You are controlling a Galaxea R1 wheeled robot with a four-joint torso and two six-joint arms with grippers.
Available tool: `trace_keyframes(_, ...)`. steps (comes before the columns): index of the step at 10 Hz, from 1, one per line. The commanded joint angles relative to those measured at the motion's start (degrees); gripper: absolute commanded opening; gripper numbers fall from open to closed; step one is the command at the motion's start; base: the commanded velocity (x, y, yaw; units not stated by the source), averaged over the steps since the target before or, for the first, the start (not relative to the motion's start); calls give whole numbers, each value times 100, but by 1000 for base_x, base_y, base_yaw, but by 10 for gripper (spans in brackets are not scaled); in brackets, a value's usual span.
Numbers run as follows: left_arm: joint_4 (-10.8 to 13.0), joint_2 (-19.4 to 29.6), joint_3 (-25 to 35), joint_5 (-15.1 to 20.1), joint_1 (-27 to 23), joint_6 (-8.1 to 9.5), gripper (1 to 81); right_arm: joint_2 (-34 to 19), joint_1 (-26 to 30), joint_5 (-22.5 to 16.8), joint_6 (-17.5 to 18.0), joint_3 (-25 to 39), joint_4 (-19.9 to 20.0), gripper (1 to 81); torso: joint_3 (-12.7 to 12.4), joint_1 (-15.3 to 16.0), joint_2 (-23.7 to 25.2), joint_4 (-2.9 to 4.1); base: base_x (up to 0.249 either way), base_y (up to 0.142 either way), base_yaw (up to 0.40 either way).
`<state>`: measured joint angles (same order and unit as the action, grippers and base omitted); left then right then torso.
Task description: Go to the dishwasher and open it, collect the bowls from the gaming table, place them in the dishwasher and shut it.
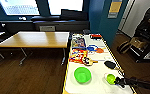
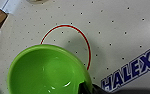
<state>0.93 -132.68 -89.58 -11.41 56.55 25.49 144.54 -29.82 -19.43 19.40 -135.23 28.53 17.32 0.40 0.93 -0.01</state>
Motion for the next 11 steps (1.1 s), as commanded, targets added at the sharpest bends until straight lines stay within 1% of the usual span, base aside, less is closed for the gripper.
trace_keyframes(1, 30, 198, 168, 183, -447, 0, 811, -406, 902, -263, -15, 402, 136, 10, 0, 0, 0, 0, 0, 0, 0)
trace_keyframes(3, 39, 163, 177, 183, -456, 0, 811, -810, 1069, -272, -15, 964, 224, 10, 0, 0, 0, 0, 0, 0, 0)
trace_keyframes(5, 57, 110, 186, 183, -482, 0, 811, -1355, 1236, -272, 3, 1624, 224, 10, 0, 0, 0, 0, 0, 0, 0)
trace_keyframes(6, 66, 109, 186, 174, -482, 0, 811, -1530, 1323, -272, 29, 1807, 224, 10, 0, 0, 0, 0, 0, 0, 0)
trace_keyframes(7, 66, 198, 230, 130, -509, 0, 811, -1636, 1342, -272, 38, 1948, 215, 10, 0, 0, 0, 0, 0, 0, 0)
trace_keyframes(9, 74, 637, 546, 113, -596, 0, 811, -1733, 1368, -280, 38, 2063, 224, 10, 0, 0, 0, 0, 0, 0, 0)
trace_keyframes(10, 91, 838, 695, 113, -631, 0, 811, -1820, 1412, -298, 38, 2228, 224, 10, 0, 0, 0, 0, 0, 0, 0)
trace_keyframes(11, 101, 927, 801, 113, -649, 0, 811, -1918, 1473, -298, 38, 2362, 224, 10, 0, 0, 0, 0, 0, 0, 0)
